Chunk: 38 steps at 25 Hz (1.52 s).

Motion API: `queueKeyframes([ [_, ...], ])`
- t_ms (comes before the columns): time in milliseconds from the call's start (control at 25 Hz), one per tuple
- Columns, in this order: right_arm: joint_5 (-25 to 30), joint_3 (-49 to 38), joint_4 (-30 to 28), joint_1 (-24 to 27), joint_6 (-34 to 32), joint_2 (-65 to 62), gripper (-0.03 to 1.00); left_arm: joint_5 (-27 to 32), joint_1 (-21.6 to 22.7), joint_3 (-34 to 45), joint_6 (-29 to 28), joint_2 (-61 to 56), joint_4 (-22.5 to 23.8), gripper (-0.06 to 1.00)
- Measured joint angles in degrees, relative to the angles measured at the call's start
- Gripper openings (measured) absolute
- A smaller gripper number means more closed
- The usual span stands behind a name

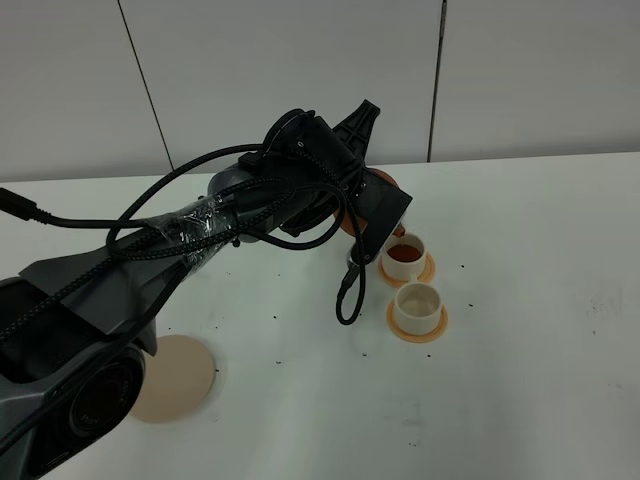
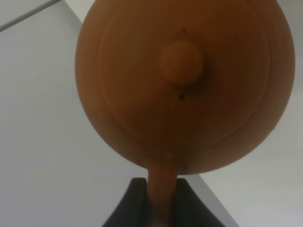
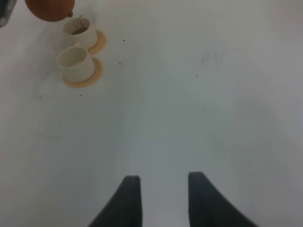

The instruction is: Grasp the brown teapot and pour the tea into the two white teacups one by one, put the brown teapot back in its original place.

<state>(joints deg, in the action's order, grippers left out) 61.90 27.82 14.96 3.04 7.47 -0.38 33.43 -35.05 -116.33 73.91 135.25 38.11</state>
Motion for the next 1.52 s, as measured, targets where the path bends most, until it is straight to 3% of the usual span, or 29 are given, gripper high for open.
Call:
queueKeyframes([
  [1520, 0.0, 0.0, 0.0, 0.0, -0.5, 0.0, 0.24, -0.2, 0.0, 0.0, 0.9, 0.0, 0.1, 0.17],
])
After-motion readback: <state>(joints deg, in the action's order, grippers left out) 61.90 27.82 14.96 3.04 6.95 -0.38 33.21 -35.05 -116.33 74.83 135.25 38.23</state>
